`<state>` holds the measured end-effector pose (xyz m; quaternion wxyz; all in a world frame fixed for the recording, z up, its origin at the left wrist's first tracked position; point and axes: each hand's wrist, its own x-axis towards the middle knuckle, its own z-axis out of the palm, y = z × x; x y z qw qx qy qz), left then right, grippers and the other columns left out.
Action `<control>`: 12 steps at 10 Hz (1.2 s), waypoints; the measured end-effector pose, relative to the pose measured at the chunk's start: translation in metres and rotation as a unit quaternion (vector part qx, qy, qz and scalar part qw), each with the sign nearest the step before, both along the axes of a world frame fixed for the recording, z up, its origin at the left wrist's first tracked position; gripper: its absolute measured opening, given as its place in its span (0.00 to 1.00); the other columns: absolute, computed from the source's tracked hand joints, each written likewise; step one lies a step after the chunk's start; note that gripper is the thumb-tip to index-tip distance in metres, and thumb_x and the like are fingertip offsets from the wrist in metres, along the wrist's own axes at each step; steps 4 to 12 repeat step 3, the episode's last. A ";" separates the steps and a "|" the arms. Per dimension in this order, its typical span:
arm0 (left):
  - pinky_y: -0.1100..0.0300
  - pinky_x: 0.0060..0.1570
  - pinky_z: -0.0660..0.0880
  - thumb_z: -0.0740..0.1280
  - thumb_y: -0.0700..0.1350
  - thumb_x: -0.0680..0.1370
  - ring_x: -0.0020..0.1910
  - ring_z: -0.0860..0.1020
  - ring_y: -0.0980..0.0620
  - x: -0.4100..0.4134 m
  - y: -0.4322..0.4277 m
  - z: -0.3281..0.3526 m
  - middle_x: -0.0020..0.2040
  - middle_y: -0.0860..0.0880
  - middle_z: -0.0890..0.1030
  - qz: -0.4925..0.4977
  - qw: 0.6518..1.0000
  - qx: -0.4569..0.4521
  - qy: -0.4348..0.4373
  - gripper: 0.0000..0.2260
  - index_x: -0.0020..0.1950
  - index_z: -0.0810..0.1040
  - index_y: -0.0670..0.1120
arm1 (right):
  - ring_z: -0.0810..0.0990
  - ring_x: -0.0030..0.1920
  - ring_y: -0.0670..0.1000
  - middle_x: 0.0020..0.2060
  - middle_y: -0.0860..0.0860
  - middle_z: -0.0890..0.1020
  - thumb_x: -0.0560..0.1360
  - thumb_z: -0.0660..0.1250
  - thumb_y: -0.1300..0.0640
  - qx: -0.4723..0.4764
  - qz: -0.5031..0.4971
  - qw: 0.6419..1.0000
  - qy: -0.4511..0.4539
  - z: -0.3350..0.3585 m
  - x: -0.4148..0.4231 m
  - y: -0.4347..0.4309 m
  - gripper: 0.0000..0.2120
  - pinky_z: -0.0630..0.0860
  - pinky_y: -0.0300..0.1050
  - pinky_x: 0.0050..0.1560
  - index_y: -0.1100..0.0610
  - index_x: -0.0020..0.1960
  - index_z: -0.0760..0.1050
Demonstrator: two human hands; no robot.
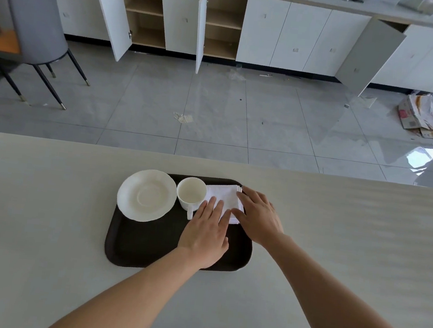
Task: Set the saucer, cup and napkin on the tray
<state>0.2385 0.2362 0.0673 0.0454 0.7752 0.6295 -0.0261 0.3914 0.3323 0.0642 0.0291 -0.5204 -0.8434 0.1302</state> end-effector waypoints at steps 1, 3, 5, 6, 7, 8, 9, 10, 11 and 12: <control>0.44 0.77 0.43 0.52 0.54 0.80 0.80 0.45 0.38 -0.006 -0.018 0.013 0.80 0.38 0.52 0.009 0.999 0.033 0.003 0.30 0.79 0.51 0.43 | 0.63 0.73 0.53 0.75 0.47 0.67 0.80 0.59 0.42 0.009 -0.003 1.000 0.019 0.016 -0.001 -0.009 0.25 0.63 0.51 0.71 0.49 0.73 0.65; 0.40 0.76 0.50 0.55 0.54 0.79 0.79 0.50 0.36 -0.039 -0.036 0.043 0.79 0.36 0.56 0.083 0.991 0.103 0.006 0.30 0.78 0.56 0.43 | 0.65 0.72 0.53 0.73 0.47 0.70 0.79 0.60 0.43 0.055 0.005 0.997 0.048 0.052 -0.014 -0.026 0.25 0.66 0.52 0.68 0.49 0.74 0.65; 0.40 0.76 0.50 0.55 0.54 0.79 0.79 0.50 0.36 -0.039 -0.036 0.043 0.79 0.36 0.56 0.083 0.991 0.103 0.006 0.30 0.78 0.56 0.43 | 0.65 0.72 0.53 0.73 0.47 0.70 0.79 0.60 0.43 0.055 0.005 0.997 0.048 0.052 -0.014 -0.026 0.25 0.66 0.52 0.68 0.49 0.74 0.65; 0.40 0.76 0.50 0.55 0.54 0.79 0.79 0.50 0.36 -0.039 -0.036 0.043 0.79 0.36 0.56 0.083 0.991 0.103 0.006 0.30 0.78 0.56 0.43 | 0.65 0.72 0.53 0.73 0.47 0.70 0.79 0.60 0.43 0.055 0.005 0.997 0.048 0.052 -0.014 -0.026 0.25 0.66 0.52 0.68 0.49 0.74 0.65; 0.40 0.76 0.50 0.55 0.54 0.79 0.79 0.50 0.36 -0.039 -0.036 0.043 0.79 0.36 0.56 0.083 0.991 0.103 0.006 0.30 0.78 0.56 0.43 | 0.65 0.72 0.53 0.73 0.47 0.70 0.79 0.60 0.43 0.055 0.005 0.997 0.048 0.052 -0.014 -0.026 0.25 0.66 0.52 0.68 0.49 0.74 0.65; 0.40 0.76 0.50 0.55 0.54 0.79 0.79 0.50 0.36 -0.039 -0.036 0.043 0.79 0.36 0.56 0.083 0.991 0.103 0.006 0.30 0.78 0.56 0.43 | 0.65 0.72 0.53 0.73 0.47 0.70 0.79 0.60 0.43 0.055 0.005 0.997 0.048 0.052 -0.014 -0.026 0.25 0.66 0.52 0.68 0.49 0.74 0.65; 0.40 0.76 0.50 0.55 0.54 0.79 0.79 0.50 0.36 -0.039 -0.036 0.043 0.79 0.36 0.56 0.083 0.991 0.103 0.006 0.30 0.78 0.56 0.43 | 0.65 0.72 0.53 0.73 0.47 0.70 0.79 0.60 0.43 0.055 0.005 0.997 0.048 0.052 -0.014 -0.026 0.25 0.66 0.52 0.68 0.49 0.74 0.65; 0.40 0.76 0.50 0.55 0.54 0.79 0.79 0.50 0.36 -0.039 -0.036 0.043 0.79 0.36 0.56 0.083 0.991 0.103 0.006 0.30 0.78 0.56 0.43 | 0.65 0.72 0.53 0.73 0.47 0.70 0.79 0.60 0.43 0.055 0.005 0.997 0.048 0.052 -0.014 -0.026 0.25 0.66 0.52 0.68 0.49 0.74 0.65; 0.40 0.76 0.50 0.55 0.54 0.79 0.79 0.50 0.36 -0.039 -0.036 0.043 0.79 0.36 0.56 0.083 0.991 0.103 0.006 0.30 0.78 0.56 0.43 | 0.65 0.72 0.53 0.73 0.47 0.70 0.79 0.60 0.43 0.055 0.005 0.997 0.048 0.052 -0.014 -0.026 0.25 0.66 0.52 0.68 0.49 0.74 0.65; 0.40 0.76 0.50 0.55 0.54 0.79 0.79 0.50 0.36 -0.039 -0.036 0.043 0.79 0.36 0.56 0.083 0.991 0.103 0.006 0.30 0.78 0.56 0.43 | 0.65 0.72 0.53 0.73 0.47 0.70 0.79 0.60 0.43 0.055 0.005 0.997 0.048 0.052 -0.014 -0.026 0.25 0.66 0.52 0.68 0.49 0.74 0.65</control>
